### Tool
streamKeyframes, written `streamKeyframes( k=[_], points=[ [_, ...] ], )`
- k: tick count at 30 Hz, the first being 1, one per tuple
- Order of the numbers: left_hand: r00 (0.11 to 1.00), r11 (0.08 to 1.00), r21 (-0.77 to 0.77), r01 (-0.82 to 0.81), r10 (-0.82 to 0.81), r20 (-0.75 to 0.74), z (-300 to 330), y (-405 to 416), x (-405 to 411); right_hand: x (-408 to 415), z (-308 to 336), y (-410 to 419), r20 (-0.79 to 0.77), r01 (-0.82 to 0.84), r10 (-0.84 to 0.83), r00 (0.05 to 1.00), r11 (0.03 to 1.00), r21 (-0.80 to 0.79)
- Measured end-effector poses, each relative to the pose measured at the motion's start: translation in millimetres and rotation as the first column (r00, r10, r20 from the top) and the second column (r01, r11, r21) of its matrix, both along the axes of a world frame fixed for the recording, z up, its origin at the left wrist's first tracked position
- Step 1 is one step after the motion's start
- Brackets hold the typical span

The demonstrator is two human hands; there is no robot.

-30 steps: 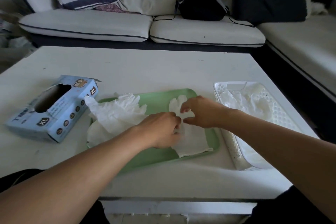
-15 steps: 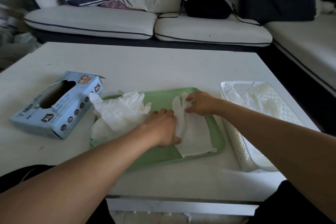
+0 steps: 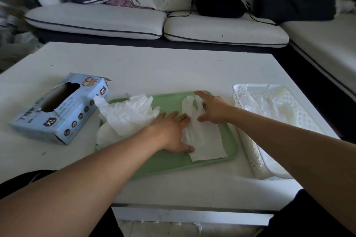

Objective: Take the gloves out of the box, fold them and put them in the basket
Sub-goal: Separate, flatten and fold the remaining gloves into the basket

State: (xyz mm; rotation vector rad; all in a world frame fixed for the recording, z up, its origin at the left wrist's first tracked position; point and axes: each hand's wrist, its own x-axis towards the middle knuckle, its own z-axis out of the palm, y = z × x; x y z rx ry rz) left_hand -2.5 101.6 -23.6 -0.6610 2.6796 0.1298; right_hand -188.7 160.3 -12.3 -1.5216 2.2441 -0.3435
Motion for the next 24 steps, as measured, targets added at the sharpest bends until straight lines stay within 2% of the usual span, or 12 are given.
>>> streamKeyframes(
  k=[3,8,11,13,15,17,18,20,24],
  points=[
    [1.0,0.999,-0.03,-0.014,0.014,0.001,3,2,2,-4,-7,2,-0.031,0.054,-0.055,0.998,0.998,-0.019],
    [0.999,0.999,-0.035,-0.037,0.037,0.002,5,6,2,-3,-4,4,-0.152,0.052,-0.051,0.987,0.999,0.002],
    [0.996,0.997,0.01,-0.081,0.081,-0.04,8,8,0,2,12,4,-0.248,0.033,-0.044,0.968,0.998,-0.049],
    [0.976,0.98,0.086,-0.18,0.189,-0.111,10,4,-4,9,25,6,-0.298,0.05,-0.054,0.953,0.998,-0.024],
    [0.941,0.948,0.178,-0.265,0.295,-0.166,13,-2,-8,16,36,12,-0.245,0.075,-0.036,0.969,0.985,0.153],
    [0.922,0.91,0.291,-0.295,0.35,-0.163,16,-7,-11,24,37,20,-0.117,0.09,-0.052,0.992,0.932,0.351],
    [0.917,0.892,0.339,-0.3,0.367,-0.154,17,-7,-13,25,35,24,-0.1,0.086,-0.05,0.994,0.913,0.4],
    [0.91,0.869,0.384,-0.311,0.388,-0.142,19,-7,-15,25,27,27,-0.065,0.104,-0.085,0.994,0.906,0.41],
    [0.899,0.865,0.368,-0.34,0.414,-0.145,16,-8,-20,21,22,29,0.138,0.145,-0.224,0.965,0.89,0.432]
  ],
)
